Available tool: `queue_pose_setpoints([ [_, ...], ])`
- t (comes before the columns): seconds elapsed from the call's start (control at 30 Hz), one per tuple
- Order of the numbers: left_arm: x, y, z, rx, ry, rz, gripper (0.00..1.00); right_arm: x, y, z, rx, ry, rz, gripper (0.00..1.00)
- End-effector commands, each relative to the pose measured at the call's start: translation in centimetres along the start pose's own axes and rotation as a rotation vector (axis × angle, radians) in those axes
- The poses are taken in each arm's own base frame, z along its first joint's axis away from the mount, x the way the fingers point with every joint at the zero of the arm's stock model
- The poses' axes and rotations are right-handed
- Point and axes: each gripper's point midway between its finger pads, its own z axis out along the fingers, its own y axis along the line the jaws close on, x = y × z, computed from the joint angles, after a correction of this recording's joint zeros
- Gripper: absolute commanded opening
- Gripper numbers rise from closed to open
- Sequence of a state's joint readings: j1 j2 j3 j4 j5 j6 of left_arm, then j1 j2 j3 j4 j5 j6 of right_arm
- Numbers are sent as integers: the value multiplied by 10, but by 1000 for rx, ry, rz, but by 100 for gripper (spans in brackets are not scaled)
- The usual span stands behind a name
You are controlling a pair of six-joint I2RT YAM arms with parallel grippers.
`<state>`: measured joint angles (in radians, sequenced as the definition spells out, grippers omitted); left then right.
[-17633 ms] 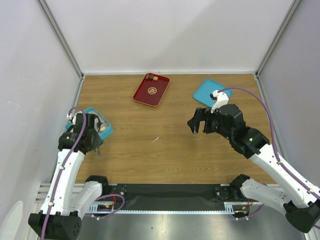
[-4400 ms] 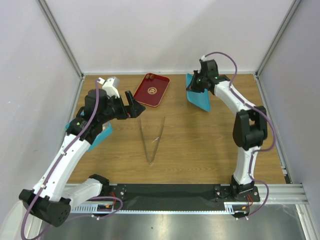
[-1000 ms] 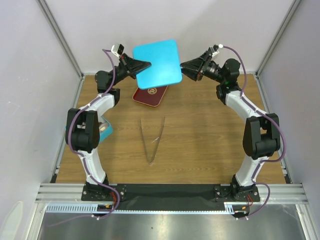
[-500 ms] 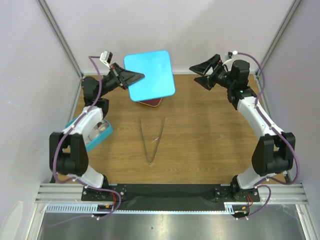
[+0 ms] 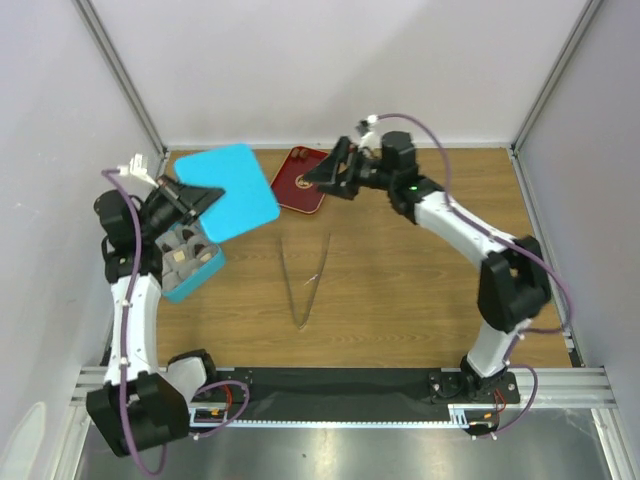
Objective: Pack the chocolate
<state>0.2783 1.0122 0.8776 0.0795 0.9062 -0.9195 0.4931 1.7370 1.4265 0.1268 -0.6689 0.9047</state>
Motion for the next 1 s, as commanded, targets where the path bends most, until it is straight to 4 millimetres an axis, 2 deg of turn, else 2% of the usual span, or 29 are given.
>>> queue_pose_setpoints([
  [0.0, 22, 30, -27, -150, 39, 7, 0, 12, 30, 28, -160, 73, -77, 93],
  [0.07, 17, 42, -31, -216, -11, 47, 0, 22, 23, 50, -132, 96, -69, 93],
  [0.1, 16, 48, -36, -230, -38, 50, 0, 37, 26, 62, -128, 126, -73, 93],
  [0.13, 15, 52, -39, -241, -58, 41, 0, 35, 32, 71, -126, 116, -86, 92],
  [0.17, 16, 54, -42, -239, -72, 9, 0, 47, 12, 86, -96, 148, -53, 91],
  [0.2, 16, 66, -47, -250, -102, -11, 0, 53, 11, 93, -103, 158, -39, 91],
  [0.23, 16, 64, -51, -239, -127, -32, 0, 64, 11, 100, -114, 179, 6, 91],
  [0.27, 18, 68, -53, -238, -136, -47, 0, 73, 0, 106, -114, 194, 36, 91],
  [0.3, 19, 75, -56, -242, -162, -75, 0, 75, 9, 111, -168, 188, 42, 90],
  [0.37, 20, 80, -58, -227, -185, -115, 0, 80, 13, 118, -217, 189, 42, 90],
  [0.4, 17, 81, -59, -190, -210, -98, 0, 84, 5, 124, -215, 196, 63, 90],
  [0.47, 14, 79, -60, -158, -236, -154, 0, 89, 6, 130, -224, 207, 115, 90],
  [0.6, 0, 73, -61, -116, -283, -137, 0, 94, -11, 145, -183, 198, 207, 91],
  [0.73, -8, 68, -60, -105, -298, -133, 0, 95, -19, 153, -182, 207, 225, 89],
  [0.97, -8, 80, -59, -137, -301, -132, 0, 95, -1, 151, -311, 211, 254, 78],
])
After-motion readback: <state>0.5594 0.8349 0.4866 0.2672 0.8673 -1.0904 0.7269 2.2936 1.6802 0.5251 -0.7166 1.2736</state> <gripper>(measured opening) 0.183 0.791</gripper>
